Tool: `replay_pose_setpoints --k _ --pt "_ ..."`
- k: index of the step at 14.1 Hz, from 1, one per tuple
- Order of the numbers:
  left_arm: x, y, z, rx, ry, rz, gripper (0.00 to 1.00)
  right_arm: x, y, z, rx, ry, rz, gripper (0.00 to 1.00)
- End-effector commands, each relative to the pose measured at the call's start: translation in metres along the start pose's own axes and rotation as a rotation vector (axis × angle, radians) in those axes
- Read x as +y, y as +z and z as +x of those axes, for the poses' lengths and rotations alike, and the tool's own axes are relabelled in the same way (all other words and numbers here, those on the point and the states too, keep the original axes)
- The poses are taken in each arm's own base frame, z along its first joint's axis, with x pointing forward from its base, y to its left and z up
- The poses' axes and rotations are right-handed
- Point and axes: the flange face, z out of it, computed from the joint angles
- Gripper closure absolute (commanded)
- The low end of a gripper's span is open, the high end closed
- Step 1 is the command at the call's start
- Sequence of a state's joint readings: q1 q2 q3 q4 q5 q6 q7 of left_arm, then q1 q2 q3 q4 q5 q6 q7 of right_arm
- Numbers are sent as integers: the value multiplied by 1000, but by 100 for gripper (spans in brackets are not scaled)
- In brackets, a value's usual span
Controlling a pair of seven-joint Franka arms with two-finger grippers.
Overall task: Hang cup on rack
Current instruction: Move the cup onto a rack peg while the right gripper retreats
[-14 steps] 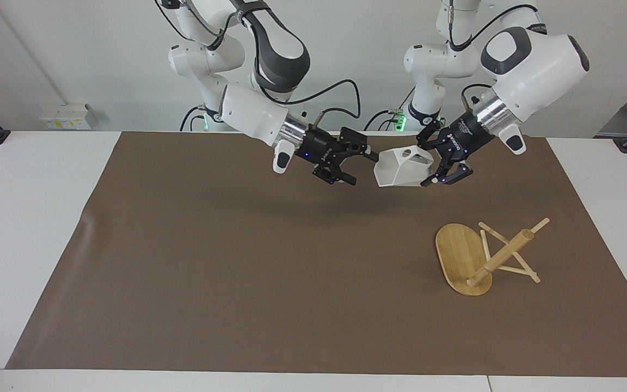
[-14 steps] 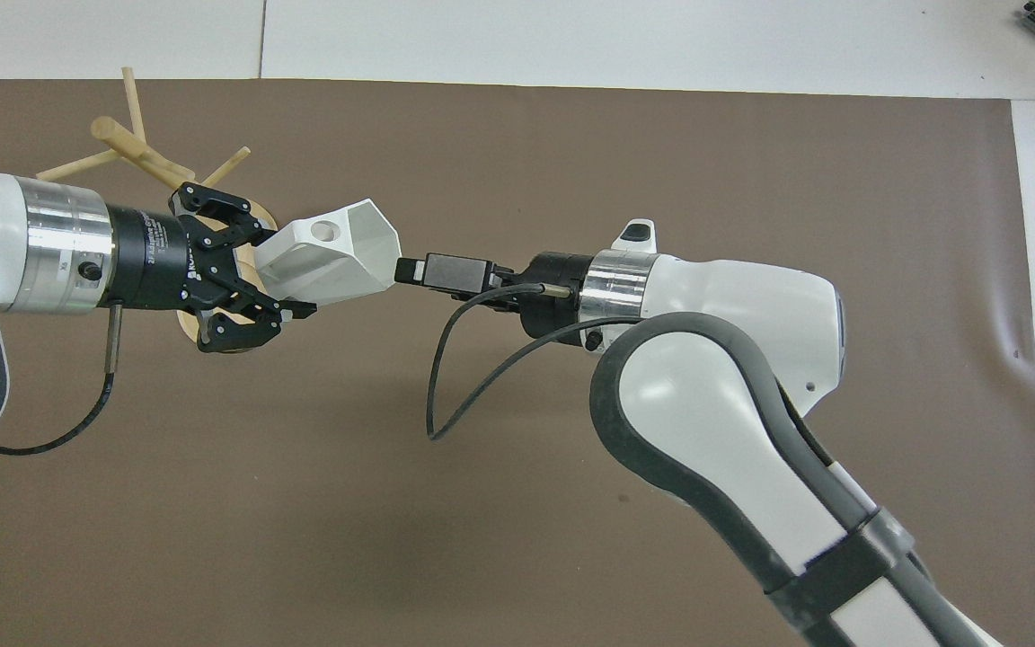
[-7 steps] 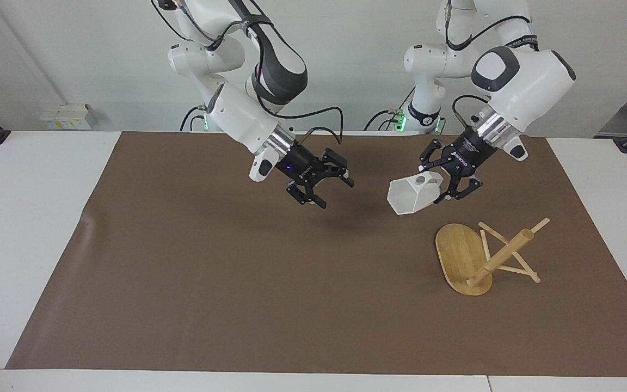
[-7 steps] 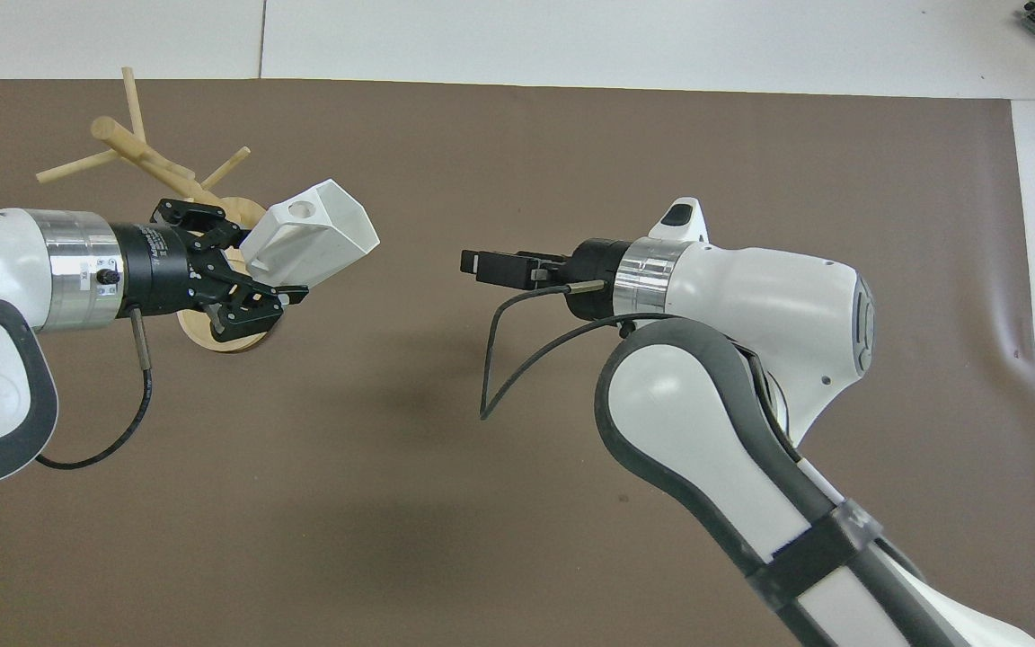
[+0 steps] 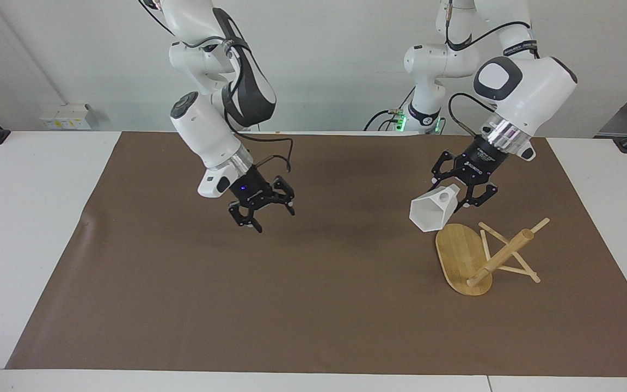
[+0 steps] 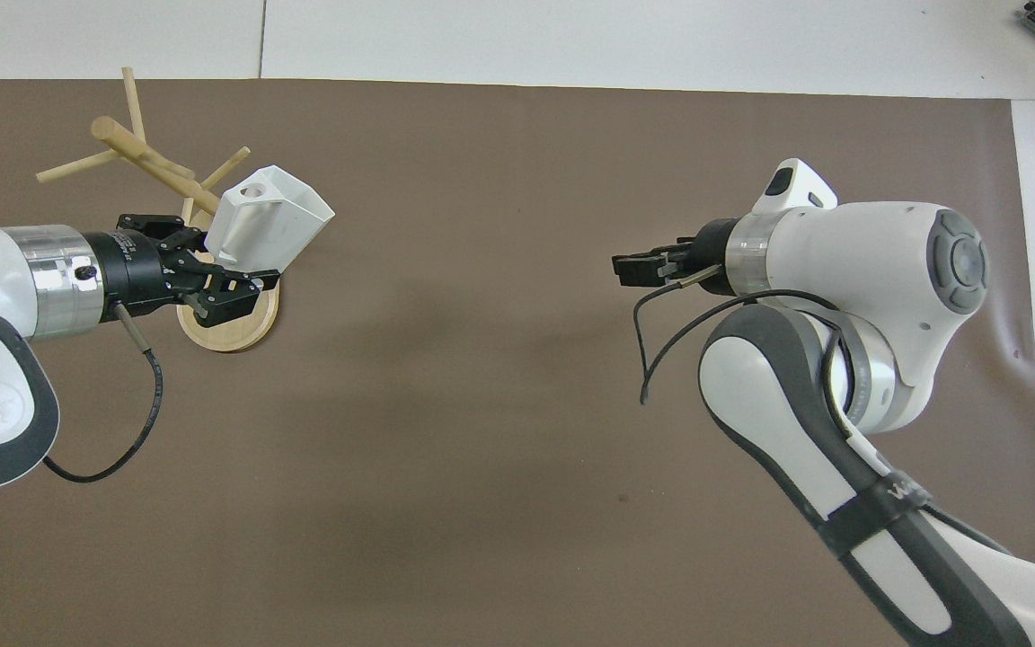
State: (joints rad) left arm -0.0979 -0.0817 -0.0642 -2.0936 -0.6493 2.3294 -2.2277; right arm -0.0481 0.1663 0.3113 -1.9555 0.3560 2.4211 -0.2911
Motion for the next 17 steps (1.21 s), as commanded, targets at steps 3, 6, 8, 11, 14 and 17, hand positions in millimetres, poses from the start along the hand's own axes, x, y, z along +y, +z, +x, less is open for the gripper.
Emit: replay_pose_setpoints --k 3,6,8,11,14,17 --pt "14 4 8 -23 -100 -68 100 29 -37 -18 -135 49 -134 0" --pt "23 12 9 -32 -144 -90 100 38 -47 -24 -195 65 -274 0" --pt "29 19 12 -36 -191 -103 100 39 -56 -26 -223 102 -320 0" --pt "37 19 13 -46 -222 -116 100 53 -75 -24 -260 132 -350 0" --pt "43 14 12 -59 -244 -128 100 57 -97 -18 -288 158 -356 0" --pt "48 12 14 -64 -271 -135 100 58 -122 -10 -309 178 -359 0"
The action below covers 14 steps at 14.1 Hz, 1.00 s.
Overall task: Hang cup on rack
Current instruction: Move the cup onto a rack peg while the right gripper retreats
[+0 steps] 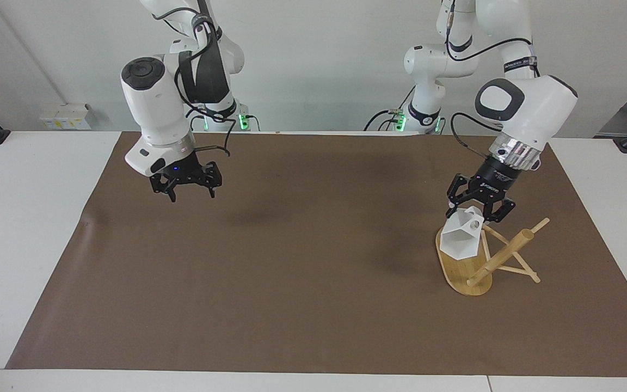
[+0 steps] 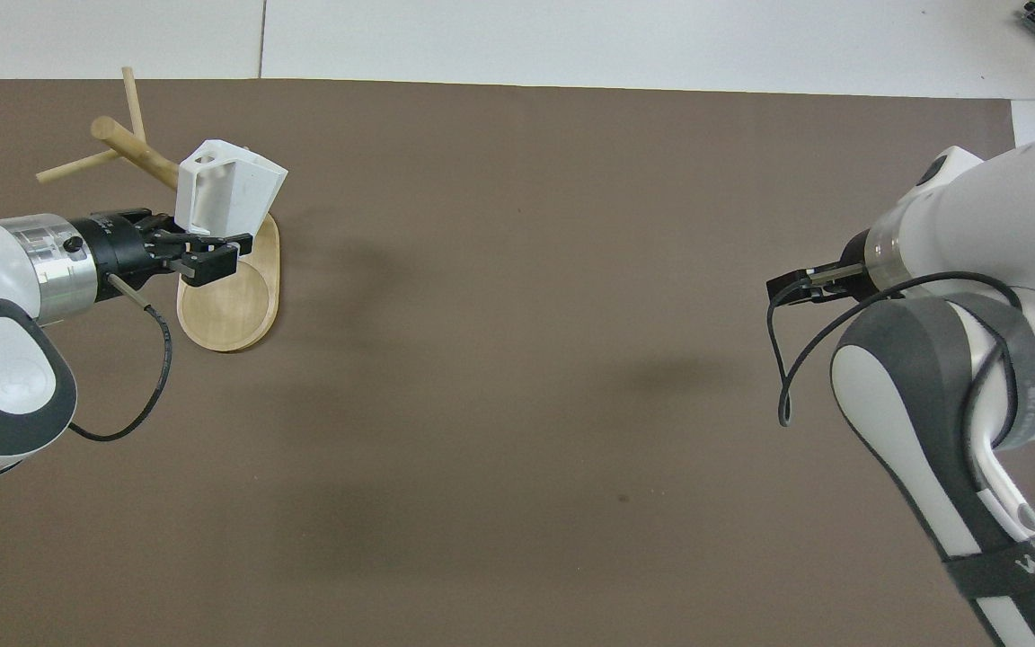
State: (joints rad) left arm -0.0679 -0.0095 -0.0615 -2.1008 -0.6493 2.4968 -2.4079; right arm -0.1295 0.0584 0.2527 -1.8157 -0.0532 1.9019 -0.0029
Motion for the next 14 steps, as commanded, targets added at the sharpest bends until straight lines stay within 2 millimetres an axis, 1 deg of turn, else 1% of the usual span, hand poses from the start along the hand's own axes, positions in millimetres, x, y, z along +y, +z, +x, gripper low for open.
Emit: replay_pose_setpoints --k 1,2,5,6,8,9,10,11,12,13,14 --pt "10 -4 -2 -17 -48 -29 100 12 -24 0 -18 33 -23 0" --pt "13 1 1 -10 -75 -30 100 14 -34 0 -19 38 -23 0" --pt "16 2 -1 -22 -119 -40 100 26 -50 -2 -33 61 -23 0" --pt "19 6 0 -19 -137 -42 100 29 -53 -4 -42 72 -21 0" --pt "21 6 0 -32 -189 -53 100 38 -65 -10 -33 135 -29 0" --pt "22 6 0 -40 -201 -61 100 46 -67 -14 -45 154 -29 0" --pt "25 12 2 -33 -209 -61 100 52 -71 -18 -42 167 -31 0" --pt "25 12 2 -33 -216 -61 100 60 -75 -23 -49 182 -35 0" --pt "26 11 2 -37 -220 -64 100 71 -83 -28 -49 205 -37 0" --pt "27 11 2 -39 -236 -66 100 78 -92 -35 -52 220 -39 0" --pt "30 10 2 -41 -252 -69 100 86 -94 -39 -56 238 -37 0"
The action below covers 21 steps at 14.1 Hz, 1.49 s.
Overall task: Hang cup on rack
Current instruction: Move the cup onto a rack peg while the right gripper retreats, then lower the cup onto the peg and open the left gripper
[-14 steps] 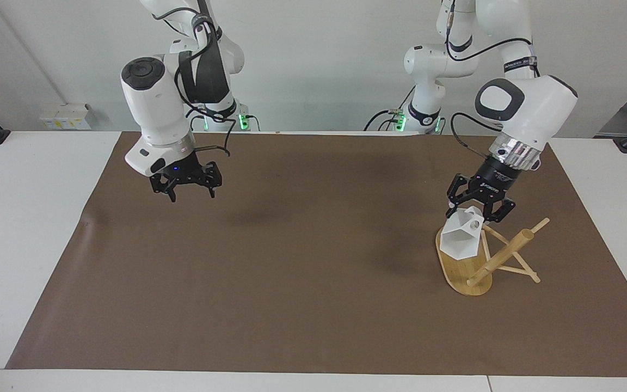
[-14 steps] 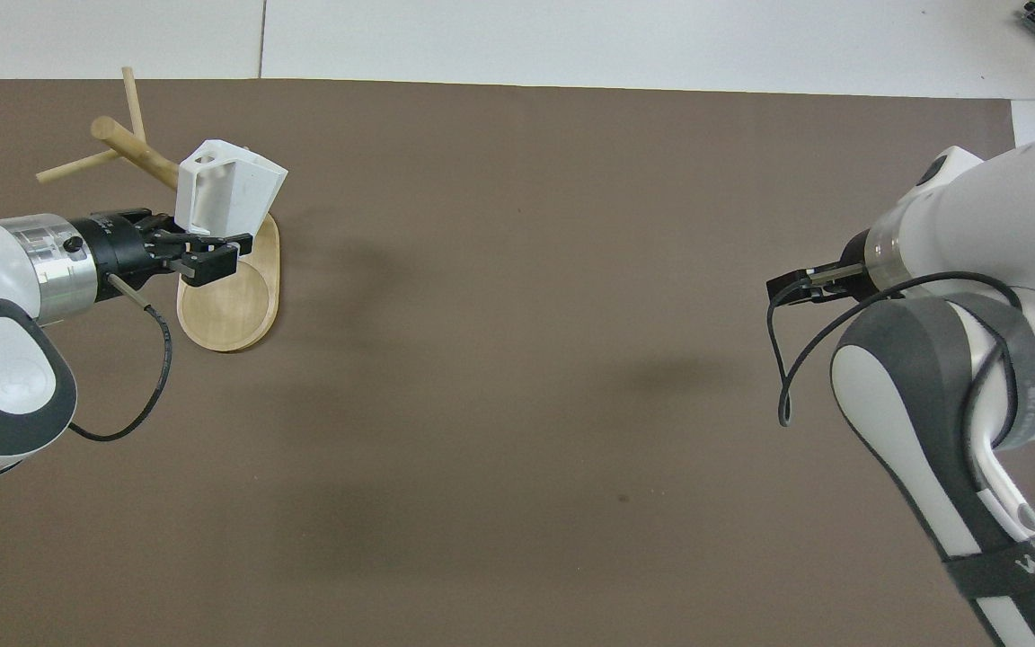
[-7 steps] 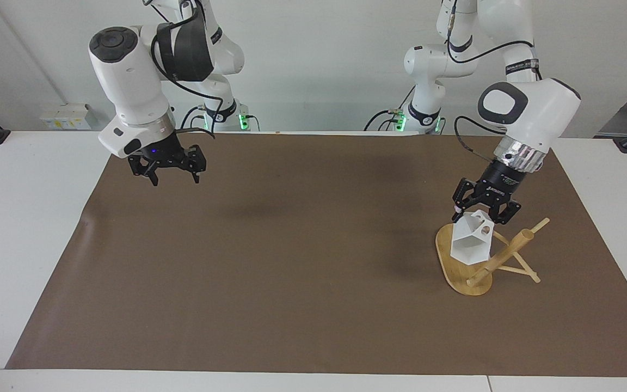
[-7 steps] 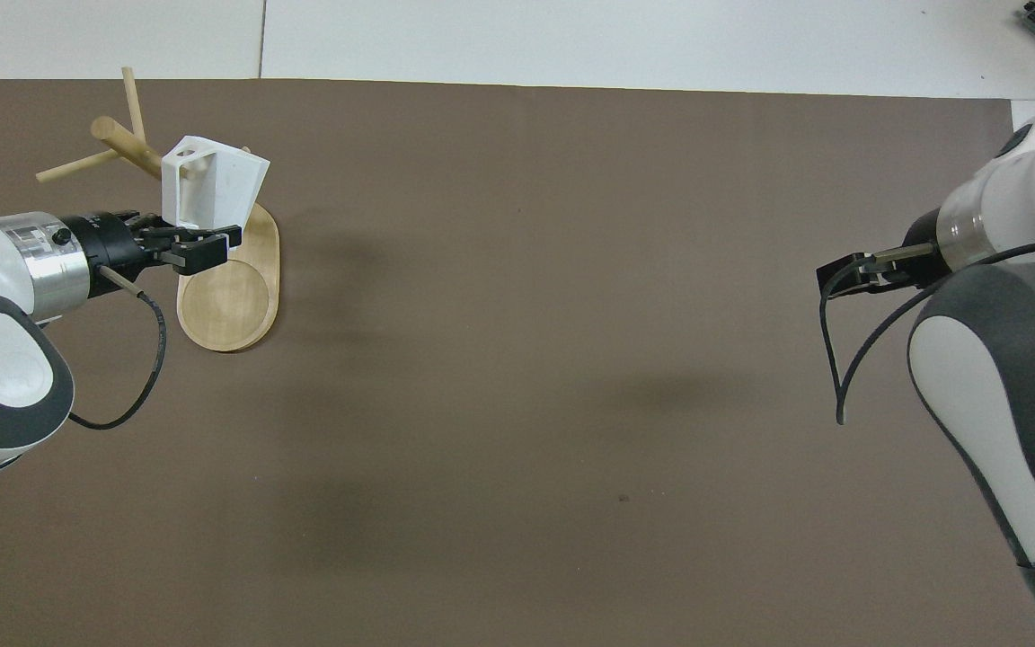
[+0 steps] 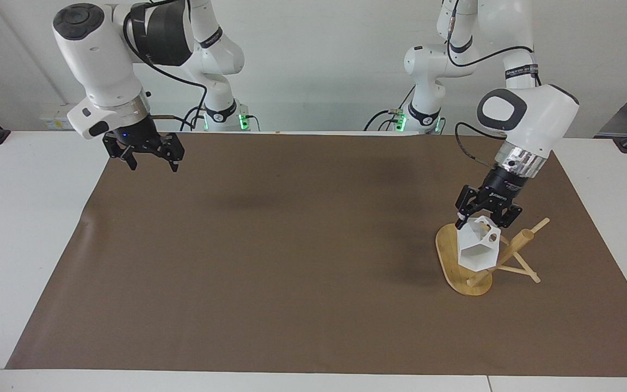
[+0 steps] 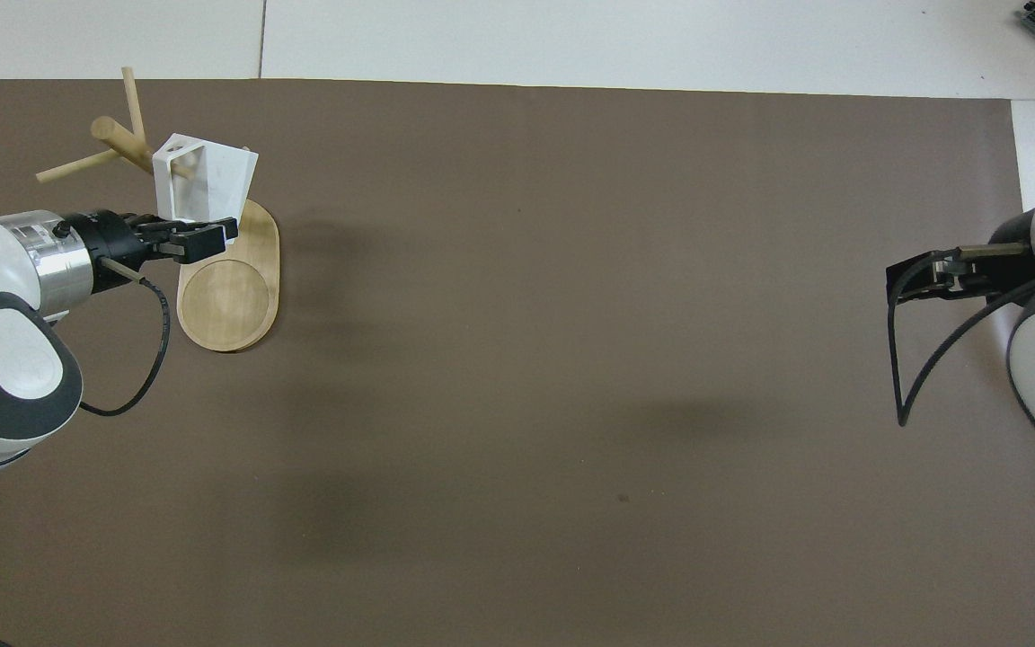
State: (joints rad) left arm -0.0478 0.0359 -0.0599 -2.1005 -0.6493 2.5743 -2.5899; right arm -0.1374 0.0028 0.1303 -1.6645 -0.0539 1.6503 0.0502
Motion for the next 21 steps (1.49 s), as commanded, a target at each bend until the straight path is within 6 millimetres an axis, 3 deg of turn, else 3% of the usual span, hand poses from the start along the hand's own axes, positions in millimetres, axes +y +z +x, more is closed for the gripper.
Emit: replay_pose_setpoints --k 1,5,6,8,9,10,11,12,13,17,21 --pt "8 -2 -4 -16 -63 -19 100 23 -18 -12 4 60 -12 0" --pt "11 -1 -5 -29 -130 -28 100 34 -21 -18 -6 68 -6 0" --pt "9 1 -4 -25 -129 -26 100 48 -20 -19 -9 74 -5 0" --pt "10 0 -5 -26 -148 -26 100 56 -17 -19 -10 42 -1 0" --pt "7 1 -5 -24 -145 -23 94 56 -16 -19 -10 43 3 0" --pt "6 3 -3 -19 -137 -22 81 56 -15 -19 -7 45 4 0" --pt "6 3 -3 -16 -136 -21 61 55 -11 -19 -5 51 10 0" --pt "5 3 -3 -15 -132 -19 23 54 -7 -22 9 54 21 0" --pt "5 2 -4 -15 -126 -21 0 55 -3 -24 19 59 25 0" --pt "6 0 -5 -4 -117 -20 0 59 -5 -25 36 78 27 0" --pt "-6 -12 -14 105 63 -18 0 46 -9 -18 81 47 26 0"
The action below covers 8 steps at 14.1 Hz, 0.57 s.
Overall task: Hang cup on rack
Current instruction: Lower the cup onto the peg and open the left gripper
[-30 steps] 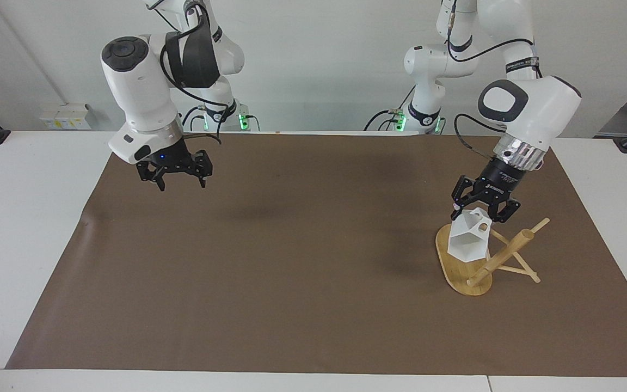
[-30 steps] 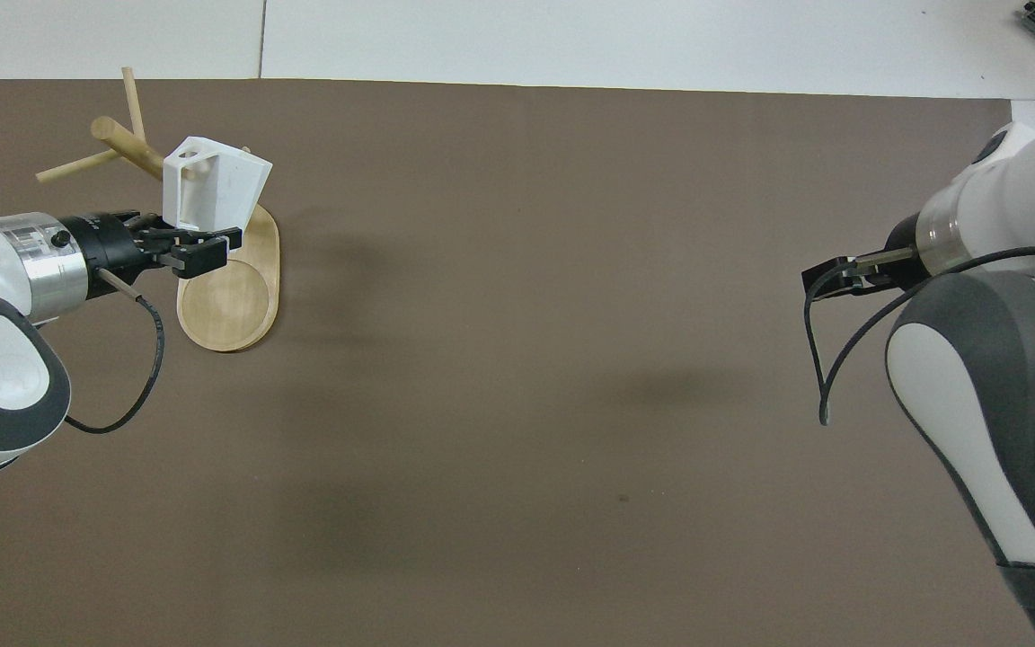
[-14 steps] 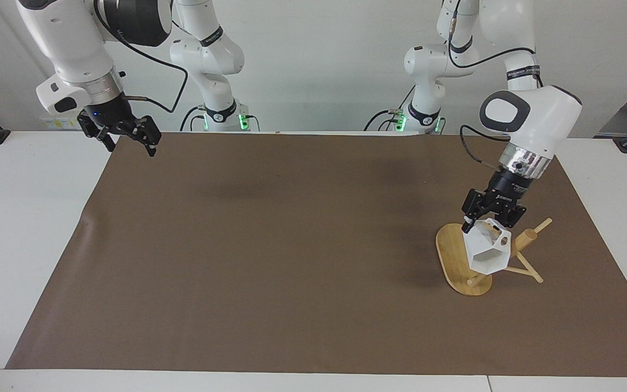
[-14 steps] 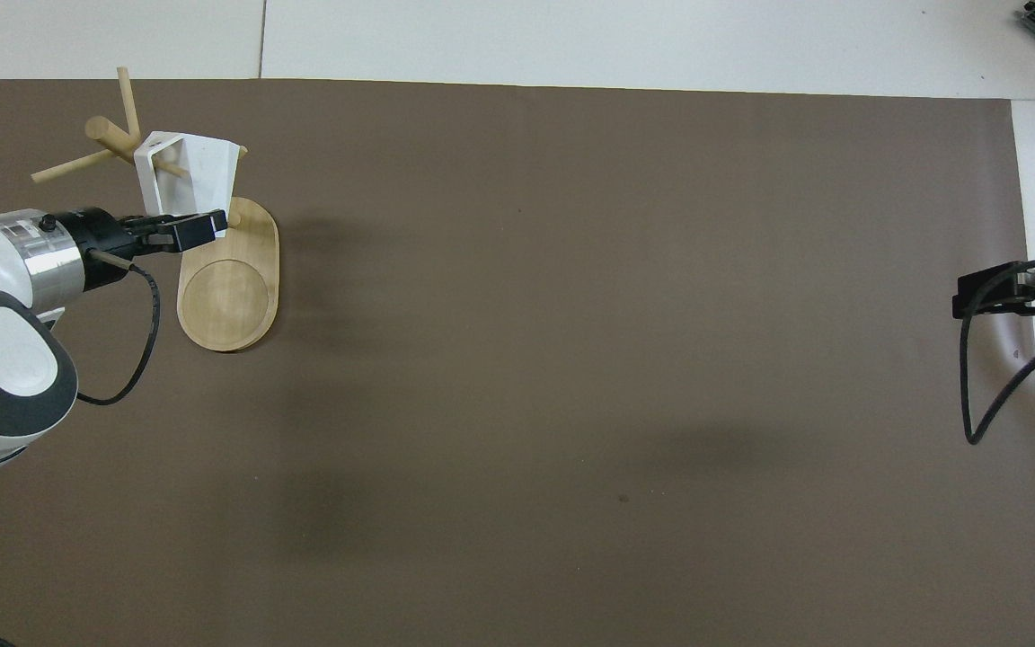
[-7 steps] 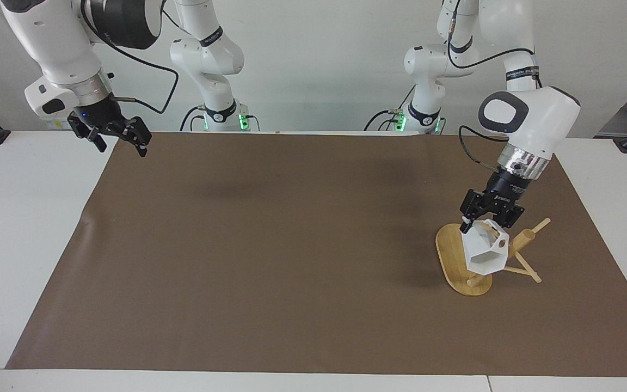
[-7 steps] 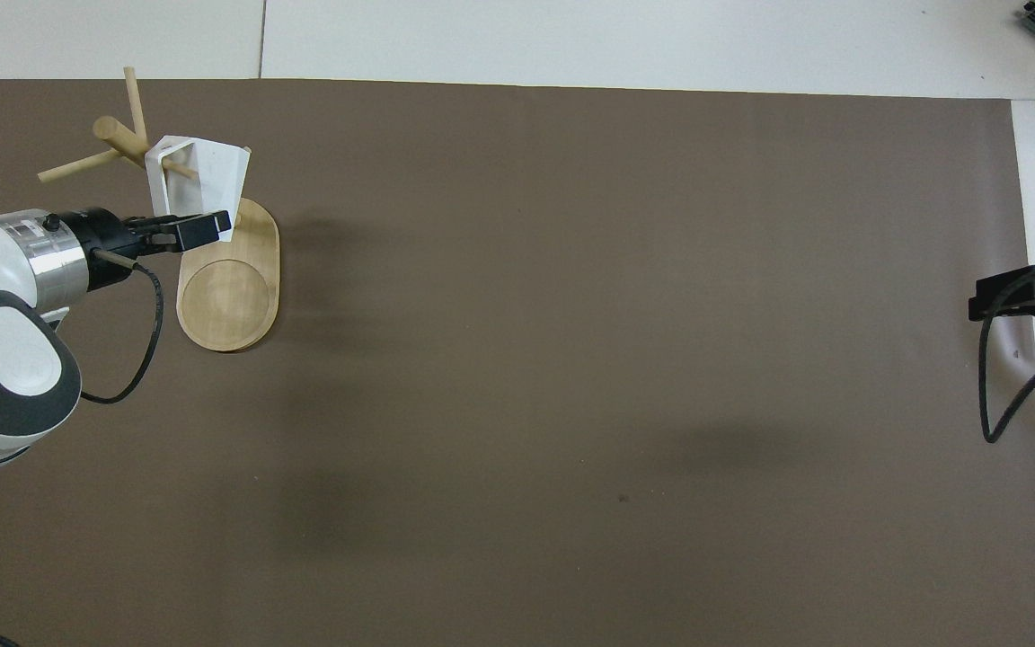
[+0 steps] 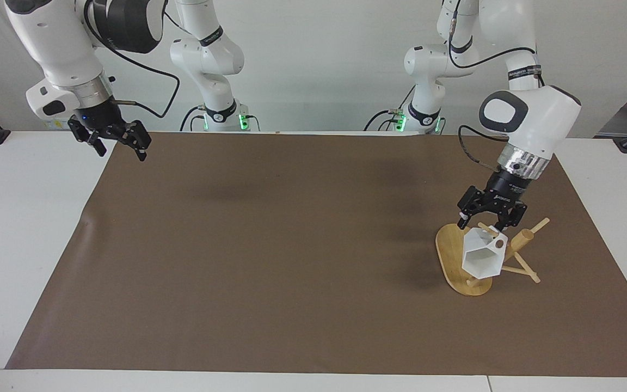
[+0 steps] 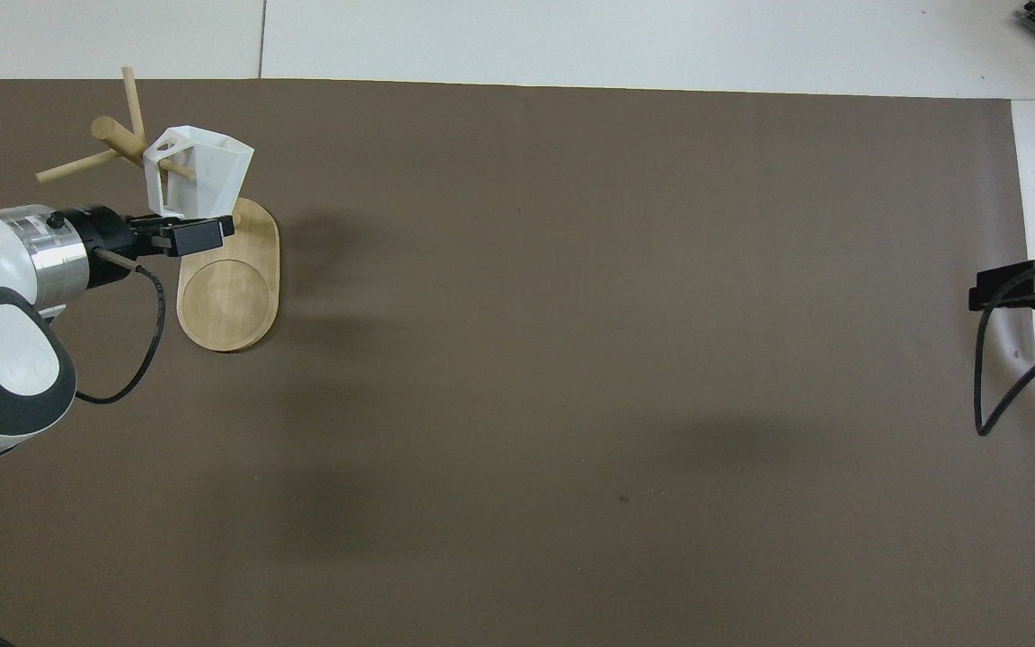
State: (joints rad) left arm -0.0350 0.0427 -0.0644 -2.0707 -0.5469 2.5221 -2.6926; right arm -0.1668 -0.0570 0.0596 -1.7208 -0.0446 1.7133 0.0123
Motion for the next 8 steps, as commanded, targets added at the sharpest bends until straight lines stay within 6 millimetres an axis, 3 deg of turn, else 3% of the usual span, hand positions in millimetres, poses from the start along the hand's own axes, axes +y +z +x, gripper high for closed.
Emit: replay_pose_setpoints --k 1,5,8 --pt "-11 -14 -9 104 160 22 0 -13 -2 -5 24 -21 21 0" --pt "-22 -29 -15 214 451 44 0 -14 -3 -5 25 -32 21 0" --pt "-43 -43 -13 244 716 69 0 -5 -2 -5 24 -15 21 0"
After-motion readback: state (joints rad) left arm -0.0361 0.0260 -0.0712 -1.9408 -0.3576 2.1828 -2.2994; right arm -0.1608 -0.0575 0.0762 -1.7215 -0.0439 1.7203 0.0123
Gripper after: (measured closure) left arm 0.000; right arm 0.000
